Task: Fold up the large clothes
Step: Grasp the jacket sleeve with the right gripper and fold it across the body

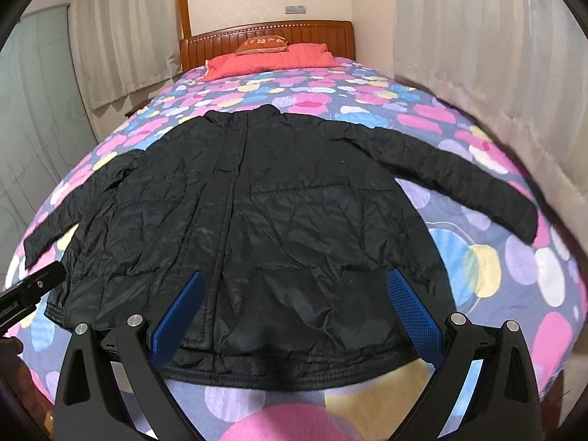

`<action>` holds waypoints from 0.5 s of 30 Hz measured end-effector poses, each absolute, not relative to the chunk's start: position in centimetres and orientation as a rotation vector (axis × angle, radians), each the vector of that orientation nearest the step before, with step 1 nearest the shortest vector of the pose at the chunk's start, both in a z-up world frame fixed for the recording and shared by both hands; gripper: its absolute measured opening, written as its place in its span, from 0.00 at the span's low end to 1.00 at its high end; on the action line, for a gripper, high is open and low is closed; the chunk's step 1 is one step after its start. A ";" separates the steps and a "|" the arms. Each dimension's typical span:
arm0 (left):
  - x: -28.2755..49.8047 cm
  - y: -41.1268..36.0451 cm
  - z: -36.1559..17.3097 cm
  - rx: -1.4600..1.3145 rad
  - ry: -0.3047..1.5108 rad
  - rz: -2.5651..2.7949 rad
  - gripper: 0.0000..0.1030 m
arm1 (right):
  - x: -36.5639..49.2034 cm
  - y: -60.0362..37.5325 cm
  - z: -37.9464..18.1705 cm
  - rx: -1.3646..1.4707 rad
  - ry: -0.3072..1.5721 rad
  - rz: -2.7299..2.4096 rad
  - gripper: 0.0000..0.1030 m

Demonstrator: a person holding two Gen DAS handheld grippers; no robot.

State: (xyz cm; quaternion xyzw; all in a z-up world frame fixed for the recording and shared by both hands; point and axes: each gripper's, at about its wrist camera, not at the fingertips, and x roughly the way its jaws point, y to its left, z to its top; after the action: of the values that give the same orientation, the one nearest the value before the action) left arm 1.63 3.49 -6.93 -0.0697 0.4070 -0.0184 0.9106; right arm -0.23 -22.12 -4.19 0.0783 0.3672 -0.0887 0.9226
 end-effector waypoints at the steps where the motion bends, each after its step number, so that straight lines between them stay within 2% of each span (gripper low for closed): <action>1: 2.0 3.6 -7.0 -0.132 0.841 -0.032 0.90 | -0.1 -22.5 -4.4 0.170 0.751 -0.186 0.95; 2: 2.4 3.6 -7.1 -0.118 0.845 -0.022 0.81 | 0.0 -23.1 -4.6 0.182 0.746 -0.188 0.95; 3: 2.7 3.8 -7.2 -0.115 0.849 -0.012 0.63 | 0.0 -23.6 -4.7 0.197 0.739 -0.186 0.94; 4: 3.0 4.1 -7.4 -0.126 0.858 0.005 0.56 | 0.1 -24.0 -4.8 0.212 0.734 -0.180 0.80; 5: 3.4 4.4 -7.5 -0.148 0.866 0.008 0.55 | 0.3 -24.3 -4.9 0.222 0.738 -0.180 0.53; 6: 3.7 4.8 -7.7 -0.178 0.871 0.000 0.54 | 0.7 -24.9 -5.2 0.238 0.751 -0.185 0.45; 8: 4.7 5.4 -8.0 -0.196 0.882 0.020 0.54 | 1.2 -26.3 -5.7 0.281 0.759 -0.190 0.44; 9: 5.0 5.7 -8.0 -0.210 0.874 0.037 0.62 | 1.4 -26.9 -5.8 0.295 0.757 -0.194 0.44; 10: 5.6 6.2 -8.0 -0.221 0.870 0.051 0.83 | 1.6 -27.9 -6.0 0.313 0.752 -0.209 0.47; 11: 6.2 6.9 -7.9 -0.238 0.859 0.081 0.90 | 1.8 -28.9 -6.0 0.331 0.747 -0.227 0.55; 13: 7.0 7.9 -7.9 -0.262 0.845 0.124 0.92 | 1.8 -31.7 -6.3 0.402 0.714 -0.269 0.66; 15: 8.1 9.1 -8.2 -0.269 0.848 0.172 0.92 | 1.5 -35.2 -6.8 0.500 0.672 -0.312 0.67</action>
State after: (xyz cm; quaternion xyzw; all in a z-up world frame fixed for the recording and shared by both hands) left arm 8.11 9.13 -8.23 -0.1300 0.4097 0.0829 0.8991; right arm 1.55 -35.16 -6.79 0.2417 0.3250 -0.1507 0.9018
